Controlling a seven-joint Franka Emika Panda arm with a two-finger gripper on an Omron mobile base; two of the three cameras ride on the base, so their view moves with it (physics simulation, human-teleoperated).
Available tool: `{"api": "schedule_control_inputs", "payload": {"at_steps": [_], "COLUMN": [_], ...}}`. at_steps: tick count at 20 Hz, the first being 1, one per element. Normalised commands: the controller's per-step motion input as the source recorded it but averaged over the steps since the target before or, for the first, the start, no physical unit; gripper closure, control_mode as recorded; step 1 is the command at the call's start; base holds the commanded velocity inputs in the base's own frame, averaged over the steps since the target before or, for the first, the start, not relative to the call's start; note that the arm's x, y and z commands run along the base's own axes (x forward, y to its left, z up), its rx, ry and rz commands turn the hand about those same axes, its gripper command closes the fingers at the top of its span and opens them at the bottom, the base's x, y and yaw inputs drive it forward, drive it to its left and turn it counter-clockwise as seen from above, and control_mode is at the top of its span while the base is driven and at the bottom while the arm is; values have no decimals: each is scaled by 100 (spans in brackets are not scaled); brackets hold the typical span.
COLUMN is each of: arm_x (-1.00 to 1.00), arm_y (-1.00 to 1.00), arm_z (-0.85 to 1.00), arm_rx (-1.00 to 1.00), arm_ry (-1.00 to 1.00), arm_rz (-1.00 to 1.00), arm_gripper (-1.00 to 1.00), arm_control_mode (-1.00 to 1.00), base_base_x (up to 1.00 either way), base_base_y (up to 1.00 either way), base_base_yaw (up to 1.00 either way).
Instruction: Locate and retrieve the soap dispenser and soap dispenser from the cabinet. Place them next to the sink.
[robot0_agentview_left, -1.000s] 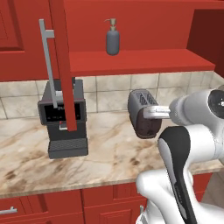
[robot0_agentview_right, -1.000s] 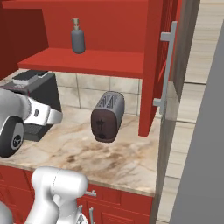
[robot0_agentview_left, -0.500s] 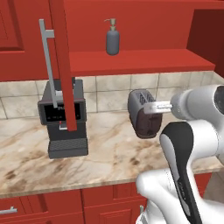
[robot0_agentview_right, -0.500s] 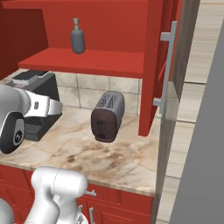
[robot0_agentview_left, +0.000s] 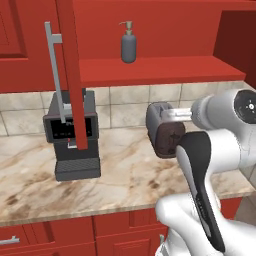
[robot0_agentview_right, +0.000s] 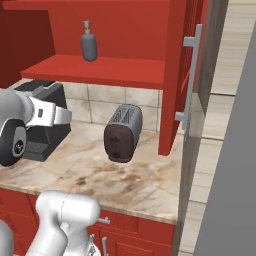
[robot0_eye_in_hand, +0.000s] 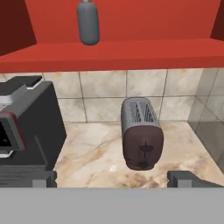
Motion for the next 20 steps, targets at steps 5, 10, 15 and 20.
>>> {"api": "schedule_control_inputs", "payload": {"at_steps": [5, 10, 15, 20], "arm_x": [0, 0, 1, 0], "arm_y": [0, 0, 1, 11], "arm_z": [32, 36, 39, 32], "arm_rx": [0, 0, -2, -1], "arm_ry": [-7, -11, -8, -2], "arm_rz": [-1, 2, 4, 7], "arm_gripper": [-100, -100, -100, -100], "arm_control_mode": [-100, -100, -100, -100], "base_base_x": [0, 0, 0, 0], "base_base_y": [0, 0, 0, 0], "base_base_yaw": [0, 0, 0, 0]}}
